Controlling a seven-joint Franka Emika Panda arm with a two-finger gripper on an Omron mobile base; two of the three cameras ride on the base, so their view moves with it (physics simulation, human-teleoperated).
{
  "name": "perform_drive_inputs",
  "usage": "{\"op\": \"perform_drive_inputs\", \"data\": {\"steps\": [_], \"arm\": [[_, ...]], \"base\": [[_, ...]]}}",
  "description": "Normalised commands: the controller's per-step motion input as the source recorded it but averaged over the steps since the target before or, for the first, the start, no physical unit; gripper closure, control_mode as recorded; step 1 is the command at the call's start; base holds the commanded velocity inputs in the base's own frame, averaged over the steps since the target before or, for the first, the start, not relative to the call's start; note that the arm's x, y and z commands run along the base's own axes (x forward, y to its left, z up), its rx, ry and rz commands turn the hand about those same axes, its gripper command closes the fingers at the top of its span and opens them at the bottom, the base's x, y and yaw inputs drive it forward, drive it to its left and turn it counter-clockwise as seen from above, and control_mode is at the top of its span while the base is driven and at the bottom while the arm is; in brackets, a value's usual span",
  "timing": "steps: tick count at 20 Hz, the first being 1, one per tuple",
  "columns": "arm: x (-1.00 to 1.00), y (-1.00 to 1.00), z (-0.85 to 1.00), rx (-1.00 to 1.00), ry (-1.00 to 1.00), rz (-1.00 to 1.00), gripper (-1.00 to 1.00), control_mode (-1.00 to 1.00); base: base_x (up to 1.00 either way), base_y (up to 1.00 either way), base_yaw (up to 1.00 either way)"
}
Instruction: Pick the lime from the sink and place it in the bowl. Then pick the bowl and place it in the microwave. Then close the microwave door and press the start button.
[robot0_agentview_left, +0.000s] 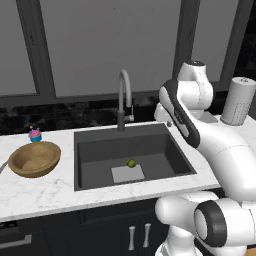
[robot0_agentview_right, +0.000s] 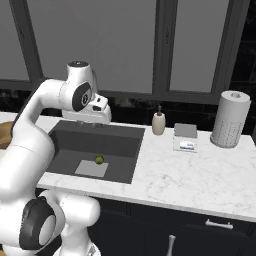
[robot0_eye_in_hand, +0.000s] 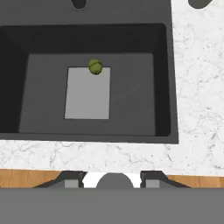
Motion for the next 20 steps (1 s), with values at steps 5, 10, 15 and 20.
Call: {"op": "perform_drive_inputs", "data": {"steps": [5,10,15,20], "arm": [[-0.28,0.03,-0.04,0.0,0.0,0.0,-1.0,-1.0],[-0.74,0.11,-0.15,0.0,-0.09,0.01,-1.0,-1.0],[-0.5,0.39,-0.39,-0.03,-0.09,0.02,-1.0,-1.0],[0.06,0.46,-0.46,-0.05,-0.03,0.02,-1.0,-1.0]], "base": [[0.0,0.0,0.0],[0.0,0.0,0.0],[0.0,0.0,0.0],[0.0,0.0,0.0]]}}
